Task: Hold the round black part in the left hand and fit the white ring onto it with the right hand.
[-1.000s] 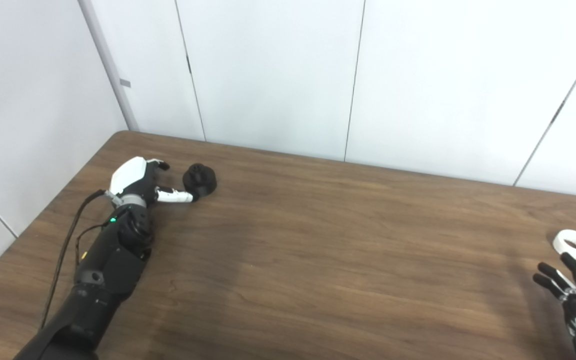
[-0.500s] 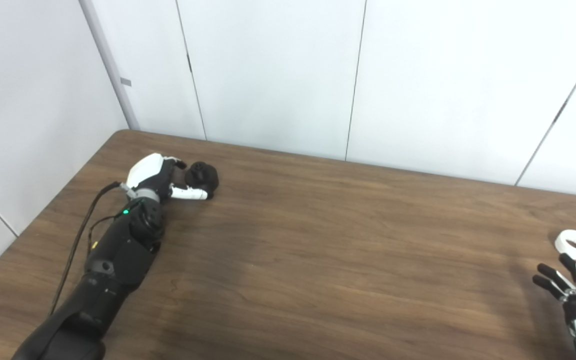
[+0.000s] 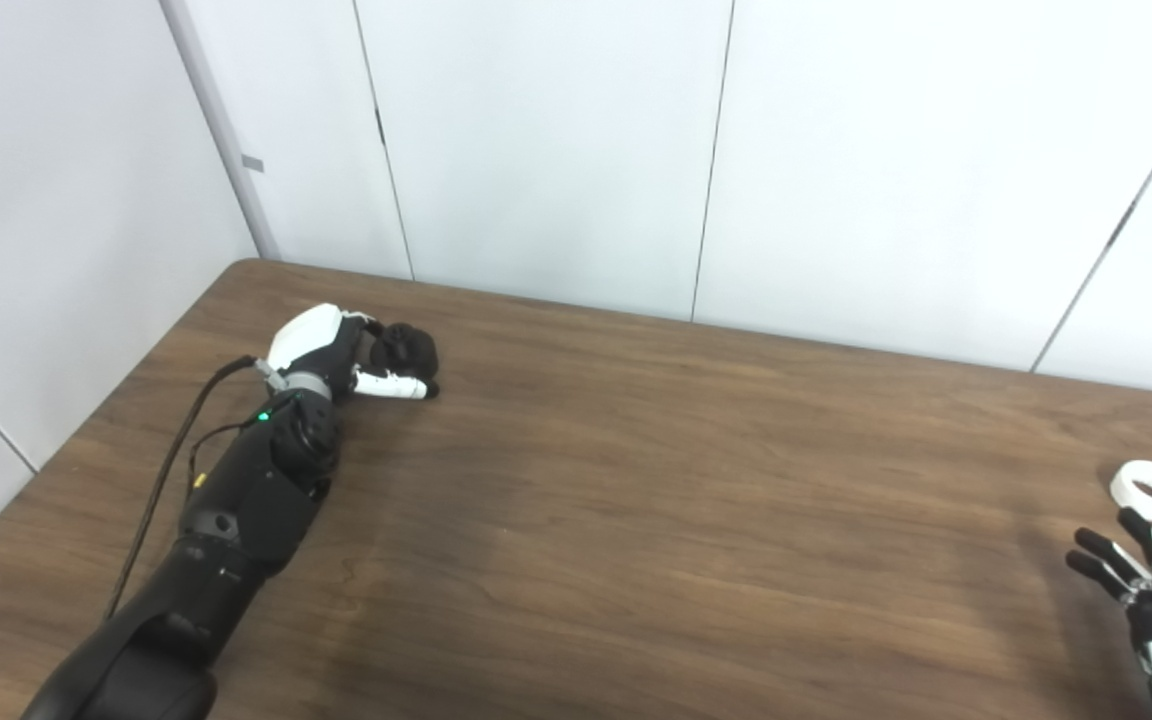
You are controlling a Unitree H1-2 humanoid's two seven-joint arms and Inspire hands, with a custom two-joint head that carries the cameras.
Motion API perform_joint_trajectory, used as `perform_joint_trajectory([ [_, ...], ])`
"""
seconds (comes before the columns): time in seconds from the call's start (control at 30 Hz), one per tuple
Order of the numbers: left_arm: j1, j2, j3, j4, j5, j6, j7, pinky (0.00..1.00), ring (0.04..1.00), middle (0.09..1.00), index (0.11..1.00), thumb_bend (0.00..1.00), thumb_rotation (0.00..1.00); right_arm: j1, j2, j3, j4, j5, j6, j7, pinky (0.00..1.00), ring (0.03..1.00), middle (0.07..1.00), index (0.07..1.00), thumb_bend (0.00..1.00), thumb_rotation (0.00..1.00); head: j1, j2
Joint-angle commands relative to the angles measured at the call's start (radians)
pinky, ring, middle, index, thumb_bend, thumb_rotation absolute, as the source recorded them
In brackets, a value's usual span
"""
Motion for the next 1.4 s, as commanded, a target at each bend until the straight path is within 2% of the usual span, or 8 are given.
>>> perform_joint_trajectory([
  [0.0,-0.055,0.019,0.004,-0.011,0.014,-0.004,0.017,1.00,1.000,0.967,0.811,1.00,0.37,0.074,0.034,0.013,0.081,-0.004,-0.029,-0.016,0.98,0.833,0.855,0.942,0.60,1.00,0.001,0.001],
  [0.53,-0.049,0.014,0.012,-0.016,0.011,-0.004,0.032,1.00,0.998,0.932,0.713,0.87,0.23,0.080,0.032,0.014,0.069,-0.007,-0.018,-0.020,0.98,0.836,0.853,0.945,0.60,1.00,0.003,0.010],
  [0.83,-0.048,0.003,0.031,-0.005,0.003,-0.036,0.086,1.00,0.970,0.889,0.625,0.84,0.16,0.082,0.033,0.012,0.064,-0.010,-0.011,-0.023,0.98,0.841,0.845,0.938,0.60,1.00,0.002,0.010],
  [0.87,-0.046,-0.002,0.040,-0.004,-0.002,-0.047,0.100,1.00,0.960,0.869,0.561,0.69,0.12,0.082,0.034,0.012,0.064,-0.008,-0.011,-0.023,0.98,0.842,0.845,0.939,0.60,1.00,0.002,0.010],
  [0.9,-0.045,-0.006,0.047,-0.002,-0.007,-0.056,0.111,1.00,0.948,0.844,0.518,0.59,0.08,0.083,0.034,0.012,0.064,-0.008,-0.011,-0.023,0.98,0.841,0.847,0.940,0.60,1.00,0.002,0.010],
  [0.93,-0.043,-0.010,0.054,-0.001,-0.012,-0.064,0.121,1.00,0.943,0.831,0.503,0.56,0.07,0.082,0.035,0.012,0.065,-0.009,-0.012,-0.024,0.98,0.841,0.847,0.941,0.60,1.00,0.002,0.010],
  [1.07,-0.039,-0.018,0.066,-0.003,-0.014,-0.082,0.138,1.00,0.922,0.789,0.485,0.52,0.05,0.082,0.034,0.013,0.069,-0.012,-0.024,-0.023,0.98,0.835,0.842,0.939,0.61,1.00,0.002,0.010],
  [1.37,-0.028,-0.019,0.062,-0.024,-0.002,-0.108,0.156,1.00,0.908,0.780,0.484,0.52,0.05,0.083,0.033,0.012,0.070,-0.012,-0.023,-0.023,0.97,0.840,0.849,0.942,0.61,1.00,0.002,0.010],
])
